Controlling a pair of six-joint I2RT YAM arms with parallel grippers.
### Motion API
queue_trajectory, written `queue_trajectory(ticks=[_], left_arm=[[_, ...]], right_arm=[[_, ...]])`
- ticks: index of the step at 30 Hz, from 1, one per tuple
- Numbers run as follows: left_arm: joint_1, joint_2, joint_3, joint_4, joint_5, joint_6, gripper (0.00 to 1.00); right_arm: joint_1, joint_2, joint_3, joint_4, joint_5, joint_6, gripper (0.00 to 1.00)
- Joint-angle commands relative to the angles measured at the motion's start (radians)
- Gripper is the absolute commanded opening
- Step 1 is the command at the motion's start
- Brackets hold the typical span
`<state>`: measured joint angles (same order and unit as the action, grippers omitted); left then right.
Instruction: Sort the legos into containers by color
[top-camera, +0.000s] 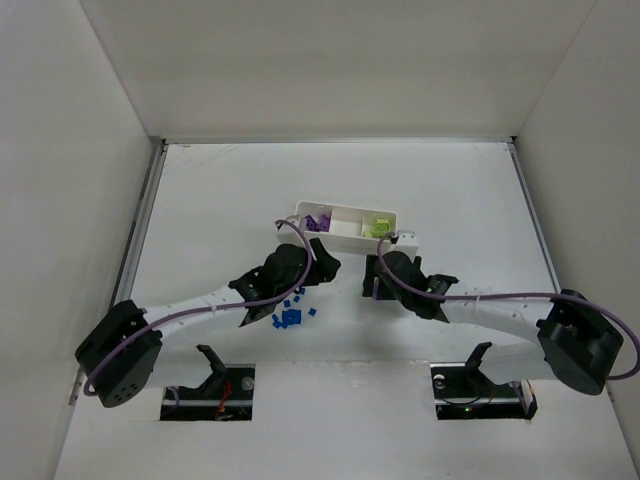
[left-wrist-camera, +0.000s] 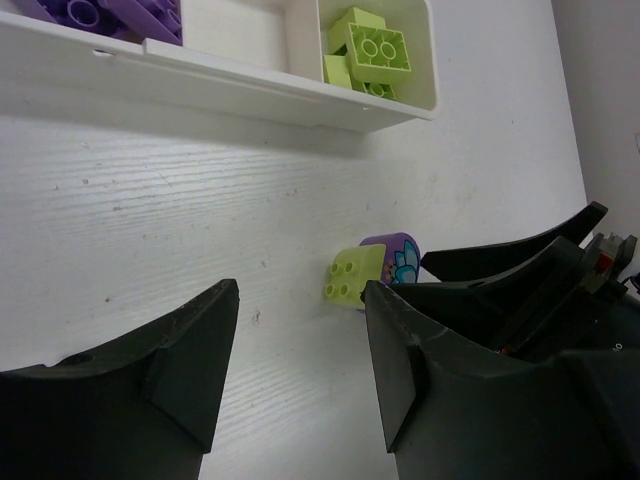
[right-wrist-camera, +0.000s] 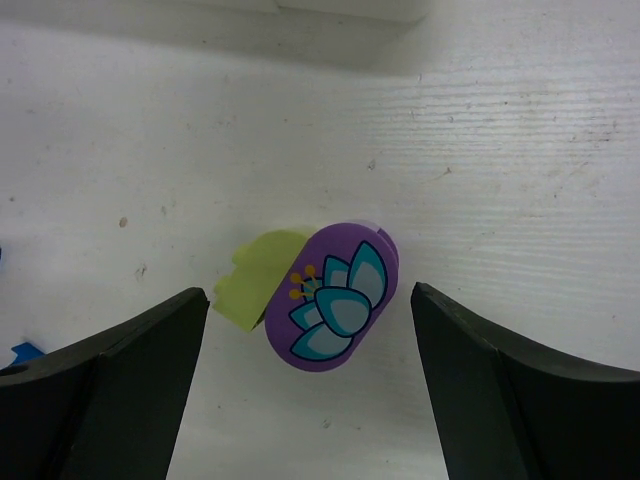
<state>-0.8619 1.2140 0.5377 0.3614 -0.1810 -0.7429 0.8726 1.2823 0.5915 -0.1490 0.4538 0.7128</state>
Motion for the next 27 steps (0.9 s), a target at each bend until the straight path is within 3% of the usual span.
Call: queue_trajectory(ticks=[1, 10, 20, 27], left_arm=[[0.004, 0.019, 0.007, 0.053, 0.029, -0.019, 0.51], [-0.001, 0.005, 0.001, 0.057, 0.031, -0.024, 0.51], [0.002, -0.007, -0.031, 0.071, 0.031, -0.041, 0.51], [0.005, -0.002, -0.03, 0.106, 0.13, -0.127, 0.57]], right_arm=[[-0.03, 0.002, -0.013, 0.034, -0.047, -0.003, 0.89], [-0.042, 0.029, -0.033, 0.092, -0.093, 0.031, 0.85], [-0.06, 0.055, -0.033, 0.135, -0.13, 0.048, 0.94], [-0.059, 0.083, -0.039, 0.141, -0.121, 0.048, 0.67]])
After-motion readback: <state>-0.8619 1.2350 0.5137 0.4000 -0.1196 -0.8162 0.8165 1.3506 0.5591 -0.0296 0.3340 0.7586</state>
